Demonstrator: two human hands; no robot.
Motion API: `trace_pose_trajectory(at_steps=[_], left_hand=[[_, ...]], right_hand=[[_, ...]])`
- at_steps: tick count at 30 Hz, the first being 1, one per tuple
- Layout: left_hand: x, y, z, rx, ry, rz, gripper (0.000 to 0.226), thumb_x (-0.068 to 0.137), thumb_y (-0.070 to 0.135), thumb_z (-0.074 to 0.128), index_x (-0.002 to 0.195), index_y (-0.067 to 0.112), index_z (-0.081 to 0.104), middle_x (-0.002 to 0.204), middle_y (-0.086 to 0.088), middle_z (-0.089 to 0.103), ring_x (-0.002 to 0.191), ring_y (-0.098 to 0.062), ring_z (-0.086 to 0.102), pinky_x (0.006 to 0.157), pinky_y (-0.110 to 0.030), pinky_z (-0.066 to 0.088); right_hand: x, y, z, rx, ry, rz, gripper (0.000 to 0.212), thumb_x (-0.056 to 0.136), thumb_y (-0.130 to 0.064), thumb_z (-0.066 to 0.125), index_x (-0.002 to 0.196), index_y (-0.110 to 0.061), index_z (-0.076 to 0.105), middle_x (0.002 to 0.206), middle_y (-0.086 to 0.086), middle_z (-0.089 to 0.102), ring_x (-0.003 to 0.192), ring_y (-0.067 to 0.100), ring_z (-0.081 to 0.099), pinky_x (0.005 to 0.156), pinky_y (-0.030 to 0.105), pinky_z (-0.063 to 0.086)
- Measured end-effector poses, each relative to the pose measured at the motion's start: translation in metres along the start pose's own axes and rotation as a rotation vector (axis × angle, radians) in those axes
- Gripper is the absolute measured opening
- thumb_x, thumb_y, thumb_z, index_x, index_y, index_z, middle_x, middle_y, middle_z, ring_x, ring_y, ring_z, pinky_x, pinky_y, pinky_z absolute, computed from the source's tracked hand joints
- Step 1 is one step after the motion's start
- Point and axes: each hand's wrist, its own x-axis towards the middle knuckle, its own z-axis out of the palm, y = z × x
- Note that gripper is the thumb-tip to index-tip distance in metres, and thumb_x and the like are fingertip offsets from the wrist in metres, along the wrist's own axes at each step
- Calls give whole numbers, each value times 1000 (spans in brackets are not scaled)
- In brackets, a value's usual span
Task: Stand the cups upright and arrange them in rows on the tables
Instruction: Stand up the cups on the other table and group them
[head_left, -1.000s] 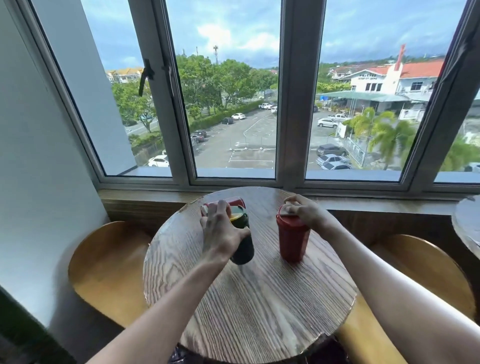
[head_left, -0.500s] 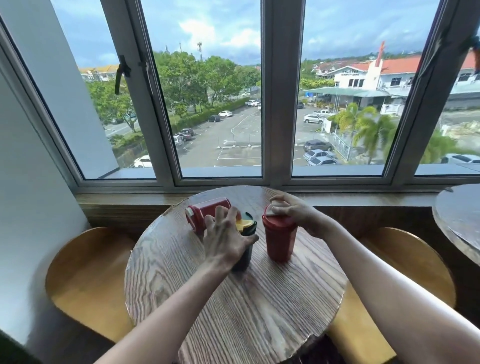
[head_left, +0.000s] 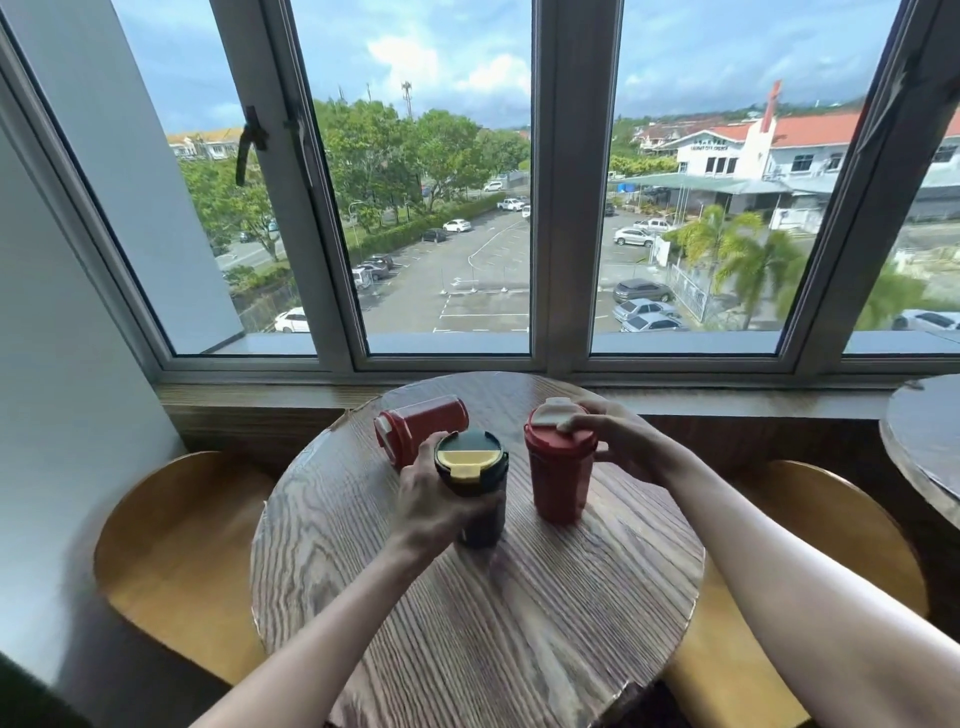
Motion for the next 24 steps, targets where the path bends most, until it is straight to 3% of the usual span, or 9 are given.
trace_pose_trajectory(at_steps=[6, 10, 14, 20, 24], left_hand=[[-6, 4, 9, 37, 8, 62, 115, 40, 67, 81, 139, 21, 44, 126, 1, 62, 117, -22, 56, 98, -43, 50], [-4, 5, 11, 18, 5, 63, 114, 41, 61, 83, 140, 20, 44, 127, -1, 59, 119, -22, 52, 101, -41, 47], [-3, -2, 11, -8, 8, 65, 112, 41, 61, 85, 138, 22, 45, 125, 2, 60, 117, -20, 55, 99, -45, 49], [-2, -9, 13, -19, 6, 85, 108, 42, 60, 85, 136, 27, 44, 125, 10, 57, 117, -15, 50, 101, -42, 47], [0, -13, 13, -23, 5, 92, 109, 43, 60, 86, 138, 27, 43, 127, 10, 57, 118, -14, 50, 101, -40, 47]], right_hand=[[21, -17, 21, 31, 46, -78, 31, 80, -19, 68, 109, -29, 73, 106, -3, 74, 100, 13, 63, 82, 29, 48], [37, -23, 34, 0, 79, -68, 36, 80, -17, 70, 115, -10, 66, 101, 7, 67, 97, 18, 60, 84, 33, 47], [43, -19, 40, -41, 50, -48, 35, 80, -18, 70, 112, -6, 64, 99, 8, 64, 93, 18, 60, 90, 39, 49], [43, -15, 43, 3, 48, 16, 19, 81, -12, 68, 98, -19, 67, 90, 2, 63, 84, 17, 57, 78, 33, 46], [43, -15, 41, 4, 28, 29, 30, 81, -11, 69, 110, -12, 64, 96, 5, 63, 88, 17, 58, 77, 31, 47]])
